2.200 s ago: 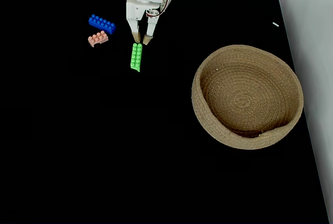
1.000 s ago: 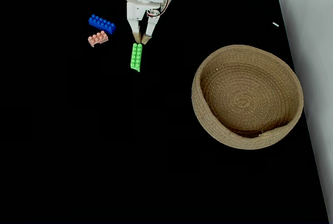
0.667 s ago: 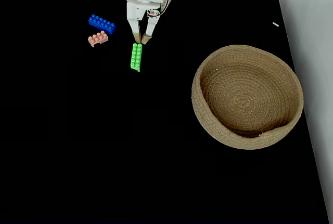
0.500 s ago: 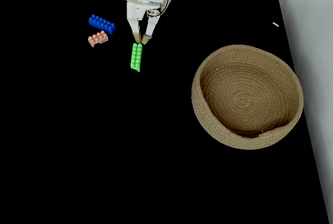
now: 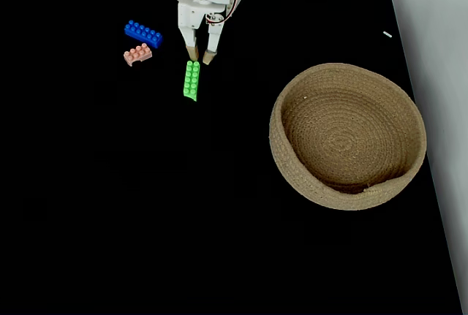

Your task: Place the lego blocks in the tray

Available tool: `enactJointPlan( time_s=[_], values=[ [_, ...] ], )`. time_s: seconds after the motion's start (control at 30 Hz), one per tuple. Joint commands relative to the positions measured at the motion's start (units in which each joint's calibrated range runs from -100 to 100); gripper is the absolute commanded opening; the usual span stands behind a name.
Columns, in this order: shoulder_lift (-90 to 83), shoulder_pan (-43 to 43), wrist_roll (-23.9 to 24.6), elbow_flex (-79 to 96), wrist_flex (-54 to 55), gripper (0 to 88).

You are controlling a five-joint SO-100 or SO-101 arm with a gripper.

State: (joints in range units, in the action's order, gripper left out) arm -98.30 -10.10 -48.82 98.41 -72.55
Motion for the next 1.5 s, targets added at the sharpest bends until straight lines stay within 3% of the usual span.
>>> enactJointPlan(
  time_s=[0.0, 0.1, 0.33, 0.83, 1.47],
  values=[
    [1.1, 0.5, 0.3, -3.1, 1.0, 18.2],
    [2.8, 0.3, 0.8, -5.0, 2.2, 23.6],
    [10.6, -1.4, -0.8, -11.8, 1.9, 26.9],
    [35.2, -5.2, -1.9, -26.5, 2.2, 28.0],
    [59.0, -10.7, -7.5, -37.6, 15.5, 26.0]
  ],
)
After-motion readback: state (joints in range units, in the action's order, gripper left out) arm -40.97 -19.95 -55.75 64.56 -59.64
